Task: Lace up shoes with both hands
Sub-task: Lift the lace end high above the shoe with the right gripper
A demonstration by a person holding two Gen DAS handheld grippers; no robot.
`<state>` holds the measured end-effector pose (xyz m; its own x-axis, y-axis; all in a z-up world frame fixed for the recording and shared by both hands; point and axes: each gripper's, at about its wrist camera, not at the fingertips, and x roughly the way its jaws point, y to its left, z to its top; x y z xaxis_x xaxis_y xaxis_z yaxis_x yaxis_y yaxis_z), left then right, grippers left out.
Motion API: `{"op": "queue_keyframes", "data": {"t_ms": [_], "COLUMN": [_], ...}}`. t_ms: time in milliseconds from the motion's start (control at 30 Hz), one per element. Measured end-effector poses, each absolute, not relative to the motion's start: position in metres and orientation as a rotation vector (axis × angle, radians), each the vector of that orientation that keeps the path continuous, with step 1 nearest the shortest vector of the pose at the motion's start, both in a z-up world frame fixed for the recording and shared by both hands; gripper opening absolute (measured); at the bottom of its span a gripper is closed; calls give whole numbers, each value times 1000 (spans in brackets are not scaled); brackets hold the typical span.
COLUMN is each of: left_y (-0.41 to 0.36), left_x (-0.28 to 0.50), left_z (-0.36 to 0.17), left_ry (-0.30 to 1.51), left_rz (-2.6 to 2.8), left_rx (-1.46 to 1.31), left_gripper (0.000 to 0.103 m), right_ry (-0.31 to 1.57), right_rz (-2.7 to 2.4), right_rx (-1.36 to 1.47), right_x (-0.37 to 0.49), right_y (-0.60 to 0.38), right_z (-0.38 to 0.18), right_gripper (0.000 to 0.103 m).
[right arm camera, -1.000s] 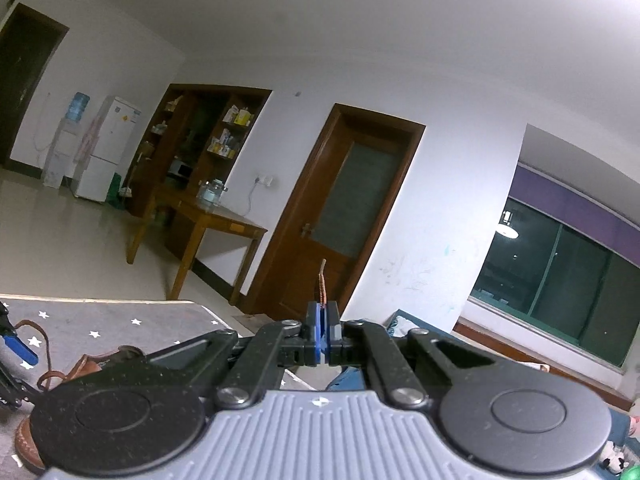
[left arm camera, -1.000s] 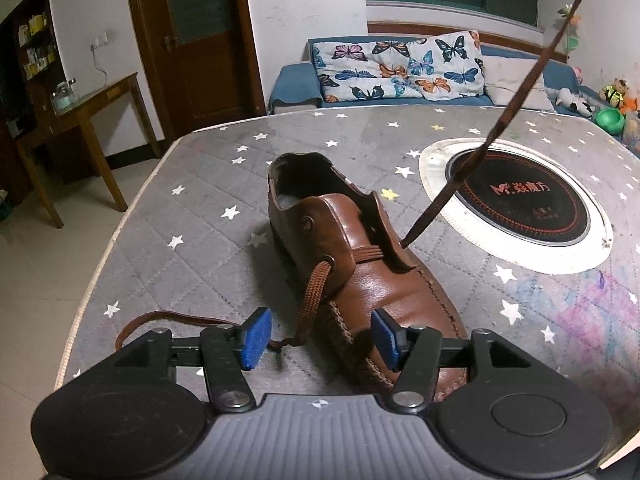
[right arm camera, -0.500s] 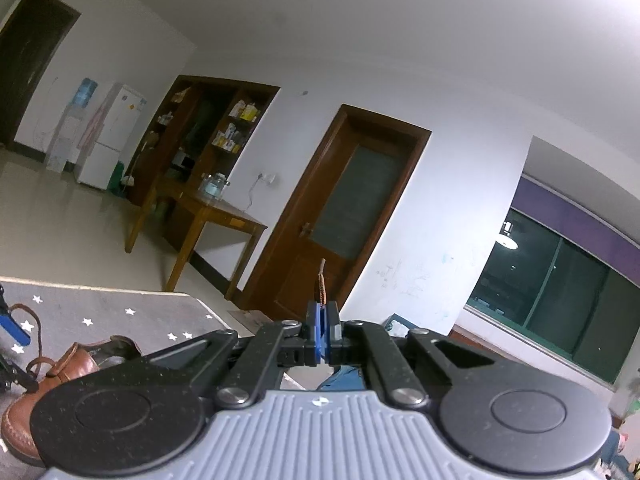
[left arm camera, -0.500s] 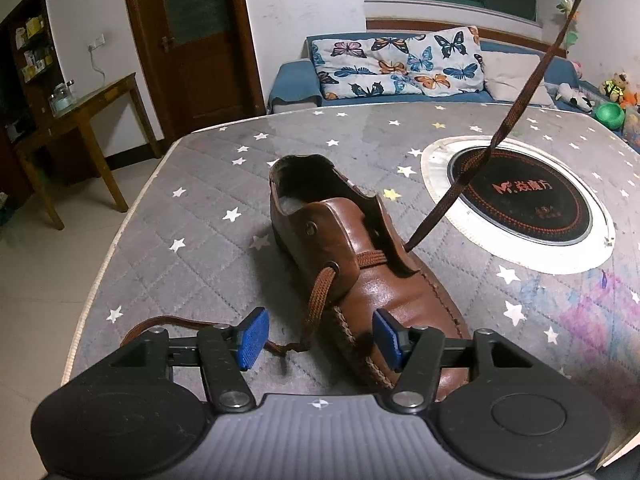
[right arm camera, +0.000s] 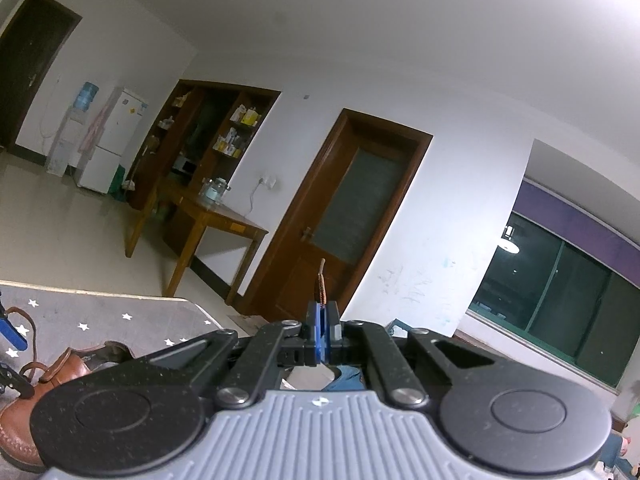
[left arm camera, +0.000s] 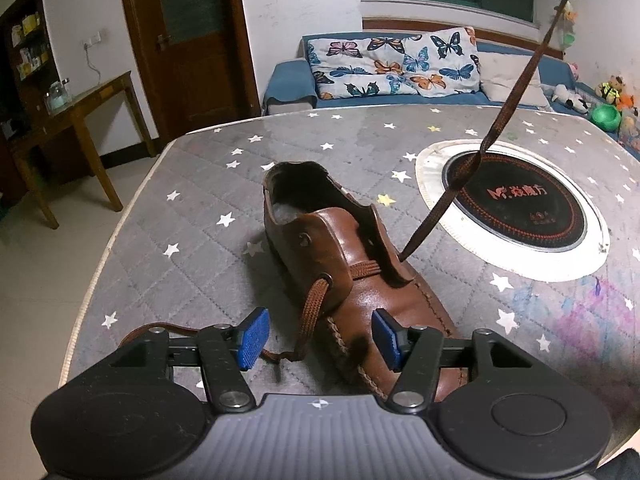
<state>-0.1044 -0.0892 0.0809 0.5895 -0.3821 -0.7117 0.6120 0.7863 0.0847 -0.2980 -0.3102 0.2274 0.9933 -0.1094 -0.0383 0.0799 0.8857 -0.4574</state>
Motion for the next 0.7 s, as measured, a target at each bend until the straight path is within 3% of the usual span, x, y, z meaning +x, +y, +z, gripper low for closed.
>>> {"op": "queue_keyframes", "data": {"t_ms": [533, 633, 700], "left_y": [-96, -96, -97], "left_x": [-84, -81, -81], "left_z": [84, 85, 87], "left_ry": [756, 759, 760], "left_rz": [-544, -518, -508], "left_rx": [173, 135, 115], "left_gripper": [59, 56, 46], "right_ry": [91, 100, 107], "right_rz": [14, 43, 61], "right_rx": [-476, -479, -477], "right_x": [-282, -279, -277], "right_y": [-297, -292, -290], "right_z": [218, 216, 214], "right_gripper": [1, 1, 1]}}
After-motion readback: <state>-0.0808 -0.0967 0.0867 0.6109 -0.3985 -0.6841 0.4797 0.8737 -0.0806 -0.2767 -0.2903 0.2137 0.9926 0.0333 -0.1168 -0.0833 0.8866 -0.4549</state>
